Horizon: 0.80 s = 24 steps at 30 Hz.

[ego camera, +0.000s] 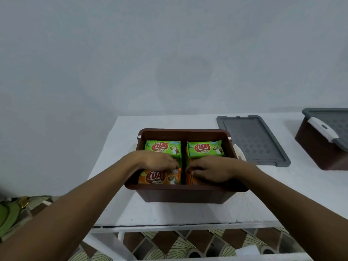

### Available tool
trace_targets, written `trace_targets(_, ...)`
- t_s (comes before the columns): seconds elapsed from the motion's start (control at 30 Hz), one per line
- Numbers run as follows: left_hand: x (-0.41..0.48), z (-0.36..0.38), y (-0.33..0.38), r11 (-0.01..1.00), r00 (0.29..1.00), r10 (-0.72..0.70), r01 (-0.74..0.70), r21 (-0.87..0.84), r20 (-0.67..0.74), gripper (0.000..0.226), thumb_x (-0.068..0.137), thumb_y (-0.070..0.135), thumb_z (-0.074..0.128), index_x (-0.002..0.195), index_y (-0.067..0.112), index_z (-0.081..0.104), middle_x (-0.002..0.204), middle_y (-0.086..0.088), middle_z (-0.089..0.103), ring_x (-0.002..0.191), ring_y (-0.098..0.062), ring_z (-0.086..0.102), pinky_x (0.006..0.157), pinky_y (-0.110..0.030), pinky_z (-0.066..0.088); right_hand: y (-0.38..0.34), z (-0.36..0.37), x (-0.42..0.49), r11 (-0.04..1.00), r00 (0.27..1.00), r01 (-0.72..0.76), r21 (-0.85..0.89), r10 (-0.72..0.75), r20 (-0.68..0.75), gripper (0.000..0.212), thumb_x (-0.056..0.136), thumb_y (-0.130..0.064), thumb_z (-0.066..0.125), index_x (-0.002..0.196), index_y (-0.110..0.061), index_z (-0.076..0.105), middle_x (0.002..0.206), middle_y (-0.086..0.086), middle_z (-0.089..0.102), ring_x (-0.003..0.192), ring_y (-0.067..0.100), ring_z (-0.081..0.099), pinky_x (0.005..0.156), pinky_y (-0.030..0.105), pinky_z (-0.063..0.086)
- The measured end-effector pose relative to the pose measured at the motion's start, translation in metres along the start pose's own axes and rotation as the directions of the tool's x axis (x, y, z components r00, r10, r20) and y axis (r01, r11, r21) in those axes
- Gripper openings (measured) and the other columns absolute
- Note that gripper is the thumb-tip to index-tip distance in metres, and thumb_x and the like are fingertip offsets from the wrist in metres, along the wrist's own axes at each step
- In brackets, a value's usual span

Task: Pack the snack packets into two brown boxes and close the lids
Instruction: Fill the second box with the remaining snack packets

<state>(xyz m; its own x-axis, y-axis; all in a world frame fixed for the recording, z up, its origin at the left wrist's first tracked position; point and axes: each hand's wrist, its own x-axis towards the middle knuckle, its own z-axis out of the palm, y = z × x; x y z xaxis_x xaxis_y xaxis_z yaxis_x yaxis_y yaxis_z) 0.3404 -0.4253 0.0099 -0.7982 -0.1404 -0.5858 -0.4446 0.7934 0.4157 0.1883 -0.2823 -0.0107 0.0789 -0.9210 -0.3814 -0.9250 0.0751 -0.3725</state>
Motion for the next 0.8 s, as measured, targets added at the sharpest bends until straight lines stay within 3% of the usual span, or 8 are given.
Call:
trace_targets(0.1, 0.006, 0.000, -0.002, 0.999, 1.000, -0.001, 0.001, 0.046, -0.002, 0.040, 0.104, 0.021, 0.033, 0.138, 0.009, 0.049, 0.142, -0.004, 0.046, 0.113, -0.013, 0.044, 0.073, -0.006, 0.037, 0.004, 0.003, 0.002, 0.998, 1.000, -0.002, 0.069, 0.000, 0.026, 0.018, 0.102, -0.032, 0.038, 0.109, -0.030, 0.054, 0.113, -0.002, 0.060, 0.101, 0.018, 0.055, 0.094, 0.040, 0.043)
trace_targets(0.17, 0.006, 0.001, -0.006, 0.998, 1.000, 0.021, -0.022, 0.057, 0.007, 0.038, 0.104, 0.023, 0.033, 0.128, 0.003, 0.055, 0.133, -0.011, 0.054, 0.103, -0.017, 0.050, 0.076, -0.006, 0.039, 0.005, 0.003, 0.002, 0.998, 1.000, 0.001, 0.066, -0.002, 0.014, 0.016, 0.101, -0.032, 0.038, 0.092, -0.036, 0.051, 0.099, -0.006, 0.058, 0.090, 0.014, 0.054, 0.084, 0.037, 0.043)
trace_targets(0.3, 0.006, 0.001, -0.014, 0.999, 1.000, 0.026, -0.026, 0.034, 0.002, 0.040, 0.102, 0.032, 0.035, 0.116, 0.005, 0.061, 0.118, -0.010, 0.063, 0.104, -0.024, 0.061, 0.093, -0.039, 0.050, 0.004, 0.002, 0.000, 0.999, 1.000, 0.019, 0.046, -0.018, -0.012, 0.028, 0.102, -0.030, 0.039, 0.075, -0.040, 0.041, 0.080, -0.017, 0.048, 0.073, 0.001, 0.045, 0.067, 0.024, 0.033)
trace_targets(0.4, 0.007, 0.005, -0.018, 0.998, 0.997, 0.052, -0.051, 0.025, -0.049, 0.042, 0.102, 0.038, 0.037, 0.110, 0.010, 0.067, 0.108, -0.005, 0.068, 0.096, -0.018, 0.064, 0.092, -0.039, 0.052, 0.002, 0.003, -0.003, 1.000, 0.999, 0.024, -0.015, -0.025, -0.043, 0.019, 0.101, -0.034, 0.040, 0.083, -0.038, 0.045, 0.082, -0.017, 0.050, 0.076, 0.003, 0.048, 0.071, 0.026, 0.036)
trace_targets(0.5, 0.008, 0.006, -0.024, 0.958, 0.934, 0.247, -0.194, 0.214, -0.258, 0.030, 0.099, 0.028, 0.045, 0.113, 0.020, 0.069, 0.109, 0.005, 0.069, 0.095, -0.010, 0.062, 0.086, -0.034, 0.052, 0.003, 0.003, -0.006, 0.992, 0.968, 0.043, -0.115, -0.070, -0.241, 0.019, 0.099, -0.036, 0.039, 0.091, -0.030, 0.055, 0.082, -0.013, 0.054, 0.077, 0.006, 0.051, 0.069, 0.027, 0.040)
trace_targets(0.57, 0.008, 0.000, -0.024, 0.840, 0.833, 0.408, -0.183, 0.511, -0.374, 0.031, 0.095, 0.023, 0.046, 0.118, 0.026, 0.067, 0.113, 0.009, 0.063, 0.100, -0.010, 0.054, 0.081, -0.031, 0.049, 0.009, 0.000, -0.006, 0.966, 0.905, 0.012, -0.258, -0.120, -0.407, 0.022, 0.096, -0.033, 0.041, 0.097, -0.026, 0.062, 0.086, -0.009, 0.057, 0.081, 0.008, 0.049, 0.067, 0.029, 0.043)
trace_targets(0.63, 0.011, -0.005, -0.023, 0.669, 0.766, 0.523, -0.098, 0.737, -0.373, 0.031, 0.095, 0.030, 0.045, 0.118, 0.032, 0.064, 0.117, 0.006, 0.052, 0.107, -0.014, 0.042, 0.083, -0.031, 0.040, 0.017, -0.005, -0.004, 0.927, 0.866, -0.028, -0.374, -0.165, -0.472, 0.023, 0.092, -0.031, 0.044, 0.105, -0.026, 0.062, 0.092, -0.007, 0.053, 0.086, 0.010, 0.043, 0.067, 0.030, 0.044)
trace_targets(0.8, 0.030, -0.007, -0.026, 0.547, 0.856, 0.468, -0.086, 0.833, -0.219, 0.033, 0.096, 0.044, 0.040, 0.125, 0.039, 0.056, 0.145, 0.000, 0.033, 0.133, -0.024, 0.021, 0.103, -0.043, 0.029, 0.033, -0.015, 0.003, 0.919, 0.913, -0.065, -0.389, -0.103, -0.396, 0.035, 0.092, -0.031, 0.046, 0.127, -0.032, 0.049, 0.111, -0.004, 0.047, 0.096, 0.014, 0.043, 0.073, 0.030, 0.042)
